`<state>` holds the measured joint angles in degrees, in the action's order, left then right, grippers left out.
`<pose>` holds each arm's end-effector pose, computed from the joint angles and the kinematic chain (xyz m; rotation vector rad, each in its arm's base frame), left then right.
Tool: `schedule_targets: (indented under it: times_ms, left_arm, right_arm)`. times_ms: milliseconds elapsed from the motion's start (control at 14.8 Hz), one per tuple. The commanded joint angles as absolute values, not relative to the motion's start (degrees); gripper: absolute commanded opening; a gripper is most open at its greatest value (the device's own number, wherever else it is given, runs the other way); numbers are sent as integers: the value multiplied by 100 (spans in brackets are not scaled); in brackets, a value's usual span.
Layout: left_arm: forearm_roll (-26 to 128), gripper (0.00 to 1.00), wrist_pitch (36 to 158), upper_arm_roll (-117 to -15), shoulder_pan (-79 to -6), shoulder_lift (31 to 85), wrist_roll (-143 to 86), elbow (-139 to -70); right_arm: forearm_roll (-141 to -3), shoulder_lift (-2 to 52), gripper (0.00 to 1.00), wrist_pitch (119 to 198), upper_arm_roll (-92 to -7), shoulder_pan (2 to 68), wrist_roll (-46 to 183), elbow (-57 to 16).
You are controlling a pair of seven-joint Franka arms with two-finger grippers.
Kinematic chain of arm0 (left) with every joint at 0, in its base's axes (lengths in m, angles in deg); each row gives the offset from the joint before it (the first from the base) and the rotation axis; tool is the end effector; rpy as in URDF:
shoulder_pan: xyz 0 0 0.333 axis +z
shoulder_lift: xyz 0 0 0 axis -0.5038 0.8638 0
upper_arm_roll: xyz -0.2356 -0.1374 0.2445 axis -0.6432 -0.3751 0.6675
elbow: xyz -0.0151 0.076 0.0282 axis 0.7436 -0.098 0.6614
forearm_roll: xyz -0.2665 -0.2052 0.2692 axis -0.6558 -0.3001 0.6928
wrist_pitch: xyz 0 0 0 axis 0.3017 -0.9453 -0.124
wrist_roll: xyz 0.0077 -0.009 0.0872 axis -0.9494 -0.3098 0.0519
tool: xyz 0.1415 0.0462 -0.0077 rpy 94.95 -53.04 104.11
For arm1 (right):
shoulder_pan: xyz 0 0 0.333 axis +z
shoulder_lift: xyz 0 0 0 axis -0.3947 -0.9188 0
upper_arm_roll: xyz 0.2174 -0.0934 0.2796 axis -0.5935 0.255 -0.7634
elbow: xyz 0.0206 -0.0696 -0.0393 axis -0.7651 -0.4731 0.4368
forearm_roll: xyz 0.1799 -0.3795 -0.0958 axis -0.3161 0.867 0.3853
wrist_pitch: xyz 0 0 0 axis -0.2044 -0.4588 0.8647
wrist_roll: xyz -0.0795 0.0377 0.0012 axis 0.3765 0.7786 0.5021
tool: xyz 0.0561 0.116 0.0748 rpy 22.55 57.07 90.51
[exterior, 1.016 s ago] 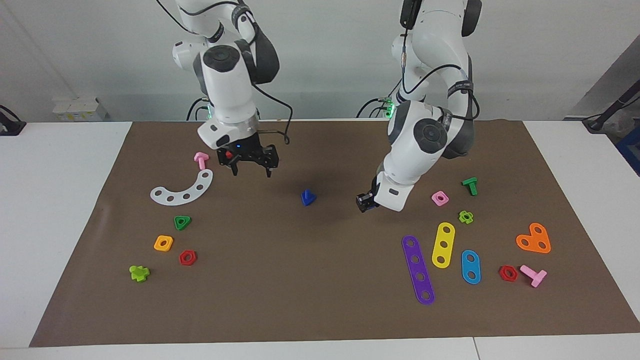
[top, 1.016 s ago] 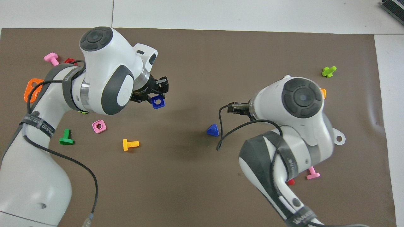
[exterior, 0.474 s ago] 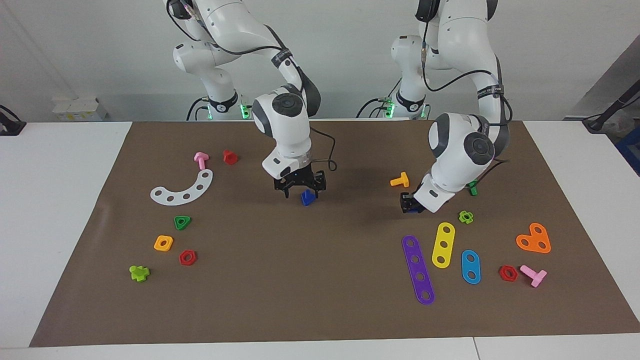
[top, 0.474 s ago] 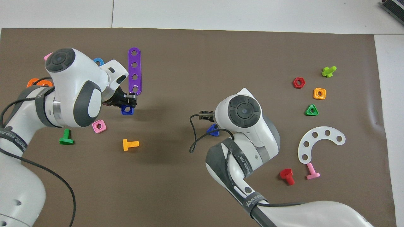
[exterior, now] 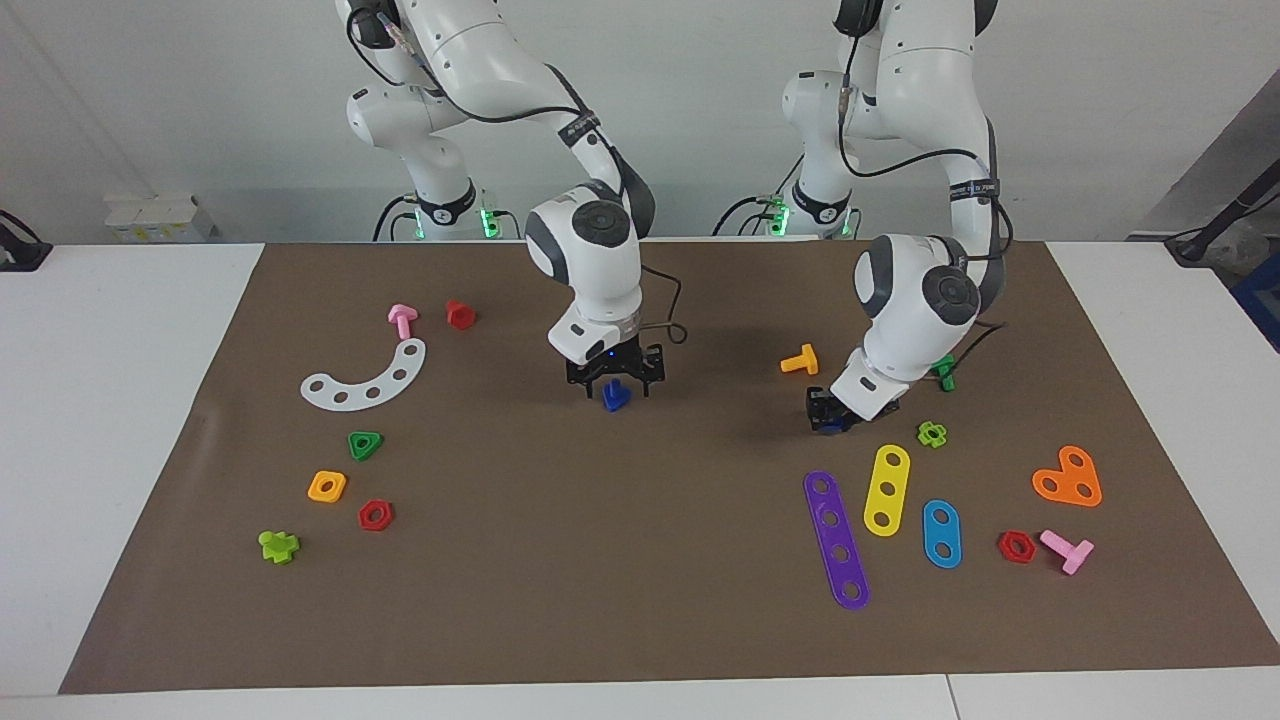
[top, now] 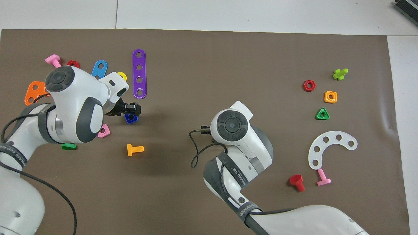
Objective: Unscrew and place screws in storage area
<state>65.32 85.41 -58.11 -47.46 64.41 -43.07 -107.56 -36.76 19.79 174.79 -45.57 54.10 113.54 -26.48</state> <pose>0.6296 -0.1562 0.3129 3.0109 -0.1351 -0.0661 0.5648 0.3727 0.2926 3.1371 0.0028 0.1048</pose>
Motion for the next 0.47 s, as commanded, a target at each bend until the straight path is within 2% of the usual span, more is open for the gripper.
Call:
schedule_targets:
  times_ms: [0, 68, 135, 406]
  left_arm:
    - [6639, 100, 8503, -5774, -4669, 6158, -4373, -10818]
    - [6639, 100, 8293, -5739, -4660, 6001, -4373, -10800]
    - [6648, 100, 8012, -5643, -4634, 5799, -4382, -10765]
    - [7313, 100, 6589, -5527, -4414, 5244, -4382, -10326]
  right_arm:
    - [-3516, 2072, 66, 17558, -4536, 5410, 11431, -2793]
    - [-3516, 2072, 56, 17550, -4536, 5401, 11431, -2793]
    - [-3516, 2072, 52, 17532, -4536, 5401, 11431, -2793]
    - [-3516, 2116, 51, 17435, -4545, 5401, 11387, -2820]
